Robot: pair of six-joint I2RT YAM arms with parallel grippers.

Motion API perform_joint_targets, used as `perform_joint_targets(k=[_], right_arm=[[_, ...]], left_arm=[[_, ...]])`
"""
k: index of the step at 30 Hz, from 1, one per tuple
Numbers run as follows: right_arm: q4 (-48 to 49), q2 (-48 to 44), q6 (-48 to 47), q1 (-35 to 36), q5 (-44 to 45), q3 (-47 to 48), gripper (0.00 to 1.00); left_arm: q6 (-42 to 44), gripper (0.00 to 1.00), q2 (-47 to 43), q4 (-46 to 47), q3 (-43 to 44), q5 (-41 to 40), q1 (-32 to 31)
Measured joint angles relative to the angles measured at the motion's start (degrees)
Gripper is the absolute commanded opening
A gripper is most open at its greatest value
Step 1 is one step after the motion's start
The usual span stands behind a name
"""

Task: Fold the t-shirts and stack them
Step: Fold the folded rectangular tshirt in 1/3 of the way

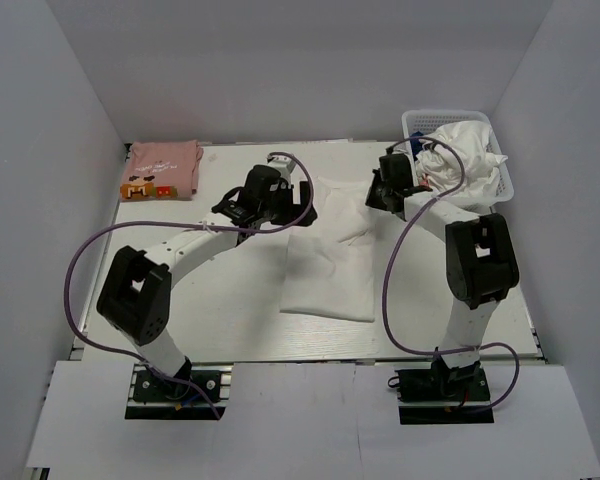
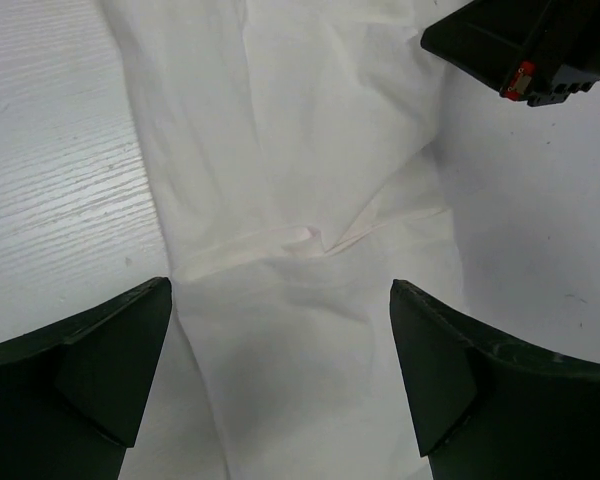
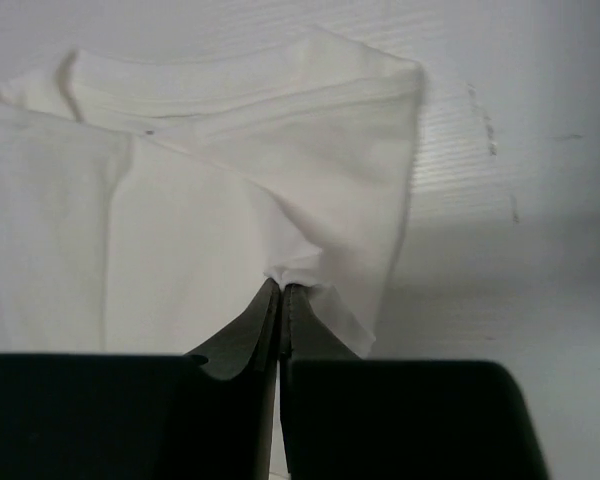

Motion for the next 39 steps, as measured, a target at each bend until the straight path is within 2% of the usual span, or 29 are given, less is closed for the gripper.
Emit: perform_joint_targets(k=[7,16,19,23,24,26,28,29,34,39], right_arm=[[-0.04,2.19,-2.34,4.79,-0.59,6.95,0.00],[-3.80,16.02,-1.53,3.67,-0.33,16.44,0.00],[-4.48,16.50,-0.76,3.56,0.04,17.46,0.12],[-5.03,16.72,-0.11,3.56,0.00,17.68,0.36],[-5.11,16.72,-0.20,3.61,-0.22,17.75,0.45],[-5.18,16.57,-0.55,3.72,-0.87,17.90,0.48],[-5.77,16.22,-1.25,3.72,-1.95,17.90,0.81],[-6.38,15.61,-1.92,3.69,-2.93,17.94,0.90],[-10.71,9.46,-6.25,3.69,-7.91,17.84,0.90],[-10.08,0.48,-8.04,3.69,-11.26,15.89,0.90]], left_arm=[[-0.04,1.00,-1.62,-0.44,-2.49,-3.52,0.00],[-0.85,1.00,-1.62,-1.90,-2.56,-5.20,0.00],[-0.92,1.00,-1.62,-2.10,-2.56,-5.40,0.00],[-0.96,1.00,-1.55,-2.75,-2.56,-5.55,0.00],[-0.98,1.00,-1.55,-3.04,-2.56,-5.57,0.00],[-1.01,1.00,-1.55,-3.39,-2.56,-5.57,0.00],[-1.05,1.00,-1.55,-3.41,-2.56,-5.55,0.00],[-1.07,1.00,-1.55,-3.41,-2.56,-5.55,0.00],[-1.51,1.00,-1.60,-3.30,-2.93,-5.49,0.00],[-1.55,1.00,-1.64,-3.39,-3.69,-4.83,0.00]])
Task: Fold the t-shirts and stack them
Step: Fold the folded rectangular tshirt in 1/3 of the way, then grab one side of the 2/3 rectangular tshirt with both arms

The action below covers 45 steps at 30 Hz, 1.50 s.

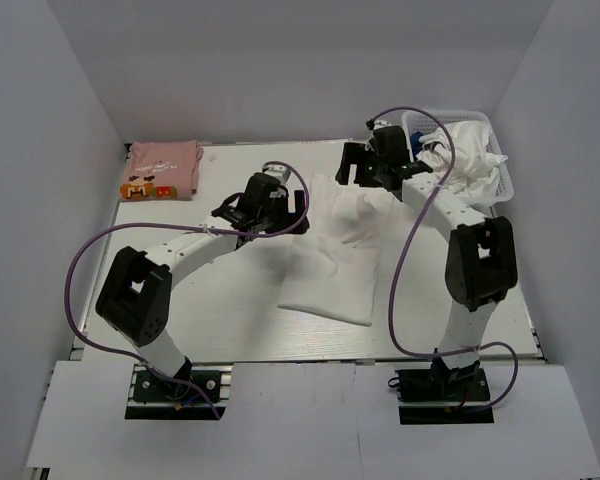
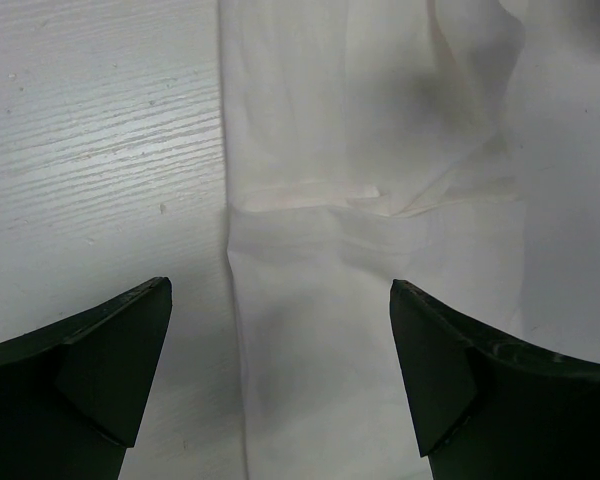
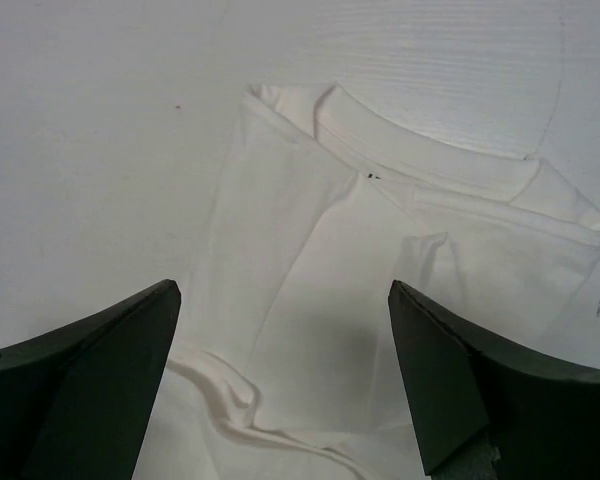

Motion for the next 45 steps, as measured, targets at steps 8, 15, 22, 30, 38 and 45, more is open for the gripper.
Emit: perform_joint_targets(k=[8,15,22,30,38,45], right_arm=[[3.80,-6.10,0.50,-0.42,-3.15,-9.81,0.90],[10.71,-5.27,4.33,-2.45,-13.53,-21.11,0.90],[20.39,0.48,9.40,-5.66,-18.21,-25.18,0.90],[20.41,-0.74,7.69,-6.03,-19.80,-25.97,0.90],[9.75,-26.82,3.91,-1.01,-9.66,-35.17,0.90],[-2.82,-46.62,10.99,4.09,-3.26,-53.00,0.90]], left_arm=[[0.00,1.00,0.00,0.02,-0.09,0.55,0.00],[-0.55,1.00,0.00,-0.04,-1.55,1.09,0.00],[-1.57,1.00,-0.81,-0.55,-3.65,1.29,0.00],[-3.23,1.00,-3.78,-1.68,-7.67,1.31,0.00],[-6.08,1.00,-11.54,-4.11,-16.11,2.82,-0.87],[-8.72,1.00,-17.18,-4.26,-26.01,8.31,-1.90]])
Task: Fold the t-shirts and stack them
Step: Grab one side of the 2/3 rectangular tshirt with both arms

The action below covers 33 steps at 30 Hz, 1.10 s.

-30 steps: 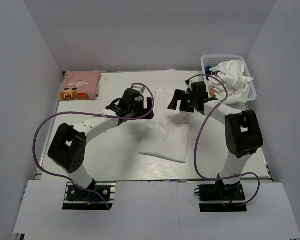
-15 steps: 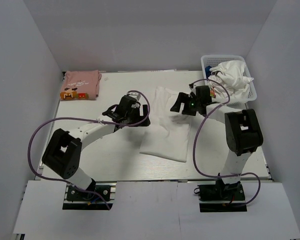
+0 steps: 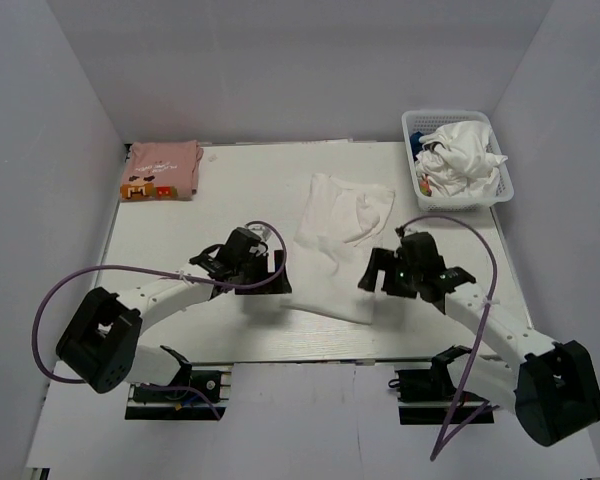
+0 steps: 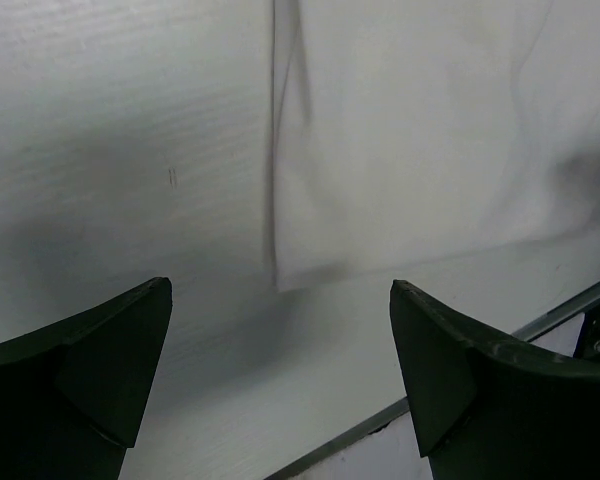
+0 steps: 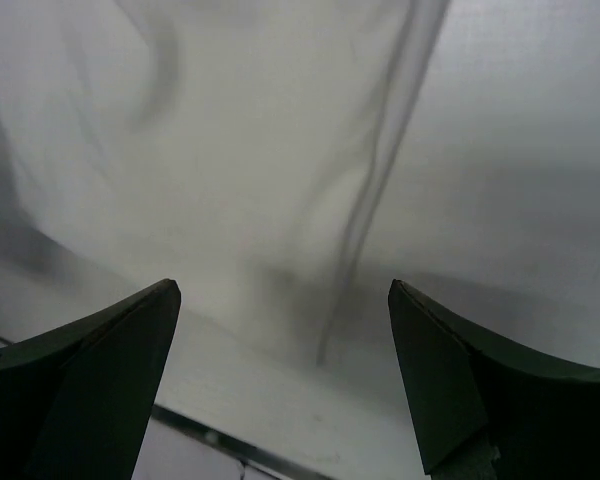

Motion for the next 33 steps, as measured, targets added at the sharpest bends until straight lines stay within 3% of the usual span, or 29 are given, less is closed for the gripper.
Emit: perform_joint_targets(k=[3,6,10,15,23,25,27,28,30,31,32,33], right_arm=[[-5.38,-3.67,3.61,2.25,-0.72,-6.47,0.90],[-8.22,-5.46,6.67,4.98,-1.84,-9.75,0.90],[-7.85,-5.09,9.18,6.95,-3.10,-10.32,0.87],[-6.12,-3.26,10.84,7.96,-4.85,-10.38,0.71],[-2.10,-0.15,12.28,8.35,-6.03,-10.67,0.61],[-0.55,0.96,12.41,8.35,-6.58,-10.67,0.56],[0.37,1.75,12.59,8.35,-6.80,-10.67,0.44],[0.68,2.14,12.66,8.37,-6.49,-10.82,0.40],[0.87,2.40,12.90,8.35,-6.45,-11.10,0.28],[0.76,2.43,12.96,8.35,-6.21,-11.26,0.19],[0.55,2.43,12.92,8.35,-5.95,-11.37,0.00],[0.28,2.43,12.59,8.37,-5.62,-11.39,0.00]], left_arm=[[-0.63,0.88,0.11,0.02,-1.81,1.36,-1.05],[-1.01,0.67,0.74,0.55,-3.02,2.60,-2.10],[-1.14,0.65,1.73,2.01,-4.68,3.89,-3.26],[-1.62,0.61,2.10,3.72,-5.68,4.35,-3.85],[-3.98,0.61,5.33,6.29,-3.96,2.95,-3.93],[-4.26,0.50,6.08,6.49,-3.32,2.47,-4.00],[-4.46,0.38,6.99,6.99,-3.08,1.86,-4.02],[-4.35,0.19,7.52,7.32,-3.06,1.86,-3.93],[-4.44,0.00,8.20,8.15,-3.19,2.62,-3.82],[-4.28,0.00,8.52,8.70,-3.32,3.54,-3.74],[-4.28,0.00,8.72,9.31,-3.52,4.50,-3.74],[-4.22,0.00,8.70,9.62,-3.69,5.16,-3.74]])
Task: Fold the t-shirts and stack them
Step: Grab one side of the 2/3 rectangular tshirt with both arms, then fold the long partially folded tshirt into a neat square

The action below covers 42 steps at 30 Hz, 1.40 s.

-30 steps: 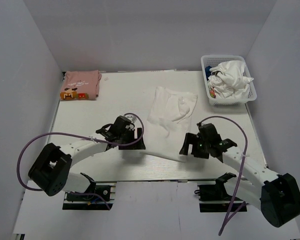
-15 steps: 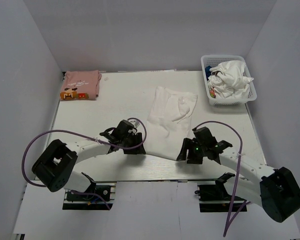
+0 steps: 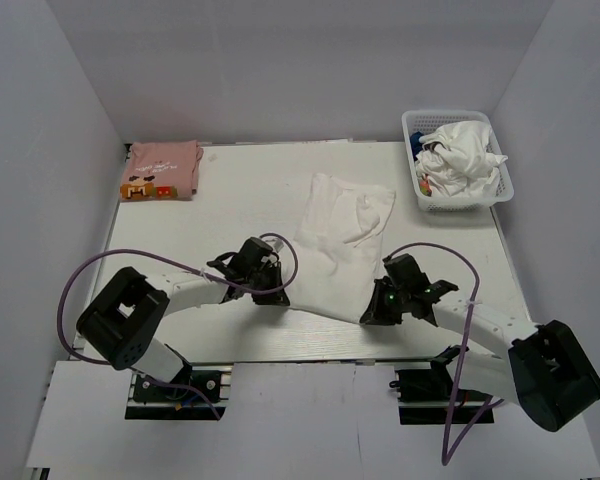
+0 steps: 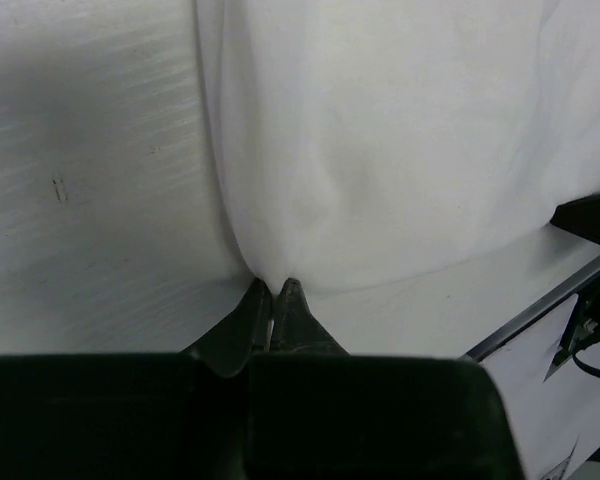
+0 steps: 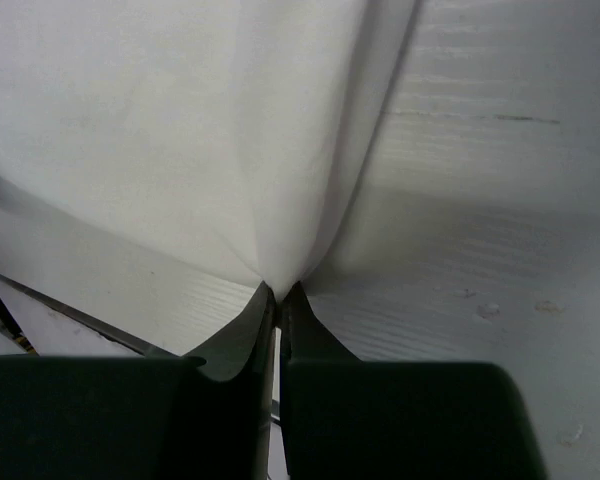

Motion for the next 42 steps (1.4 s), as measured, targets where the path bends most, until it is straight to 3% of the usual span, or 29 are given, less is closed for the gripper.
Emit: perform_joint_targets(k=[5,15,31,42], right_arm=[[-3.28,-3.26,0.20,0.24,0.07,-0.02,0.00],[-13.62,-12.02,-0.79,0.28,-1.64,9.03,0.00],[-21.81,-13.46,-4.35,0.17,-1.31,26.75,0.00],[-23.63,-10.10,-4.98,-2.29,3.21,30.32,0.00]], left_arm=[[1.09,0.00,-2.34,-3.19,-0.39,0.90,-0.22],[3.15,0.00,-20.22,-8.98,0.81,0.94,-0.85],[2.01,0.00,-26.56,-12.87,10.08,-2.03,-0.17],[-0.13,0.00,-21.68,-17.14,17.97,-12.31,0.13]])
